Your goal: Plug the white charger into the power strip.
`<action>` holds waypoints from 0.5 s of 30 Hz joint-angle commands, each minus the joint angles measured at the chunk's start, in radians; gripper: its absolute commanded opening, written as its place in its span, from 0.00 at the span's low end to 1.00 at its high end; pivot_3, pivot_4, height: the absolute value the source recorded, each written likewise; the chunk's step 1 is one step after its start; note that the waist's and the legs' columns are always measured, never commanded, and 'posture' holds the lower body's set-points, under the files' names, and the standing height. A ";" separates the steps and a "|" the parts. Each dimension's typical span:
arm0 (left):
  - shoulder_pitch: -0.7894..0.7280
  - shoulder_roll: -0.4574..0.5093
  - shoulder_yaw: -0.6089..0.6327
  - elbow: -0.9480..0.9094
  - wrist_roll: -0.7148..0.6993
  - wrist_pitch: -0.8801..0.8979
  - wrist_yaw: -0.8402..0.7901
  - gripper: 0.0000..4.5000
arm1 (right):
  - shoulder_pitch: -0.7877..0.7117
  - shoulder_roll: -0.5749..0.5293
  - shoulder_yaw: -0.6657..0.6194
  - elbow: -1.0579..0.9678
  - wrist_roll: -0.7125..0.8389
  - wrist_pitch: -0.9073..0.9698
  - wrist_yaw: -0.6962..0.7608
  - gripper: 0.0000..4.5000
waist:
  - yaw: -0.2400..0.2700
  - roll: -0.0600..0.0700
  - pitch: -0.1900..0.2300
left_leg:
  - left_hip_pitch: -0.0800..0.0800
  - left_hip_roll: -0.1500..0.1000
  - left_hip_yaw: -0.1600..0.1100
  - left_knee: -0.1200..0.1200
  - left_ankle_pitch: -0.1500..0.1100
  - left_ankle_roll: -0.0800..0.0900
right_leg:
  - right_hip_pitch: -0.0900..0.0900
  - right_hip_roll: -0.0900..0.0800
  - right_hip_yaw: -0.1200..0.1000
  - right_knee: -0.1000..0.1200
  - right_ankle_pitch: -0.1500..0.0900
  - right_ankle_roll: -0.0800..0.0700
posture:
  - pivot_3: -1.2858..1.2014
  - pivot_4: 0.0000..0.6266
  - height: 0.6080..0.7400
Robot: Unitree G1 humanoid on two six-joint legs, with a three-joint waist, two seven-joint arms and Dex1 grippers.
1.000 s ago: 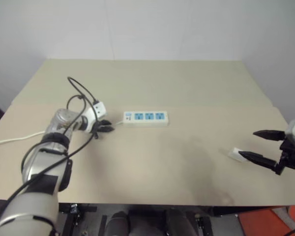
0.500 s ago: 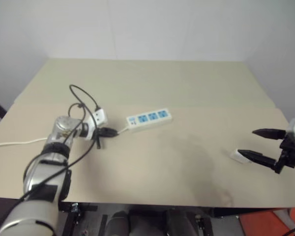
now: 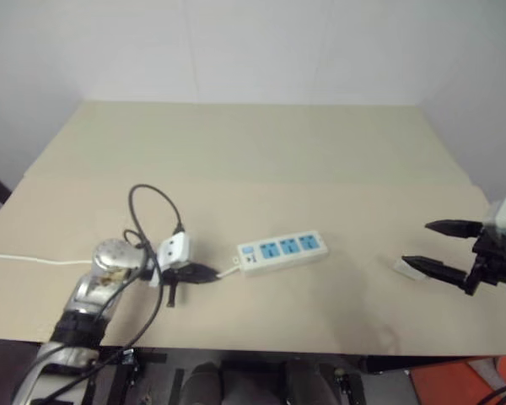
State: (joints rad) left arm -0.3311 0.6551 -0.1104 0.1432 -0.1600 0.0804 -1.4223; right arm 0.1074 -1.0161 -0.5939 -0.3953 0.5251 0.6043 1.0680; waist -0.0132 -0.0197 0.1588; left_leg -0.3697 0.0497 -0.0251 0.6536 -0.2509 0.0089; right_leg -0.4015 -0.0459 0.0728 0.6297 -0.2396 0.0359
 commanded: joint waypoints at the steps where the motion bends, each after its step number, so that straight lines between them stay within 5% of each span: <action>1: 0.004 0.045 0.008 -0.041 -0.044 -0.004 -0.037 0.00 | -0.027 -0.021 0.001 0.006 0.004 -0.026 0.009 1.00 | -0.001 0.000 0.000 | 0.000 0.000 0.000 0.000 0.000 0.000 | 0.000 0.000 0.000 0.000 0.000 0.000 | 0.52 0.24 1.00; 7: -0.043 0.063 -0.022 0.067 0.021 -0.135 -0.026 0.00 | -0.045 -0.024 0.018 0.017 0.003 -0.035 0.010 1.00 | 0.002 0.000 0.000 | 0.000 0.000 0.000 0.000 0.000 0.000 | 0.000 0.000 0.000 0.000 0.000 0.000 | 0.52 0.24 1.00; 15: -0.146 0.009 -0.014 0.195 0.058 -0.176 0.108 0.53 | -0.010 -0.007 -0.012 -0.016 0.009 -0.028 0.002 1.00 | 0.000 0.000 0.000 | -0.001 0.000 0.000 0.000 0.000 0.000 | 0.000 0.000 0.000 -0.001 0.002 -0.003 | 0.52 0.24 1.00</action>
State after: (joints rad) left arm -0.4553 0.6616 -0.1377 0.3390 -0.0822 -0.0867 -1.3151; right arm 0.0964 -1.0229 -0.5632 -0.3835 0.5254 0.5928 1.0698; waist -0.0132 -0.0198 0.1589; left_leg -0.3708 0.0495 -0.0251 0.6537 -0.2509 0.0090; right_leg -0.4020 -0.0458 0.0728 0.6290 -0.2380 0.0332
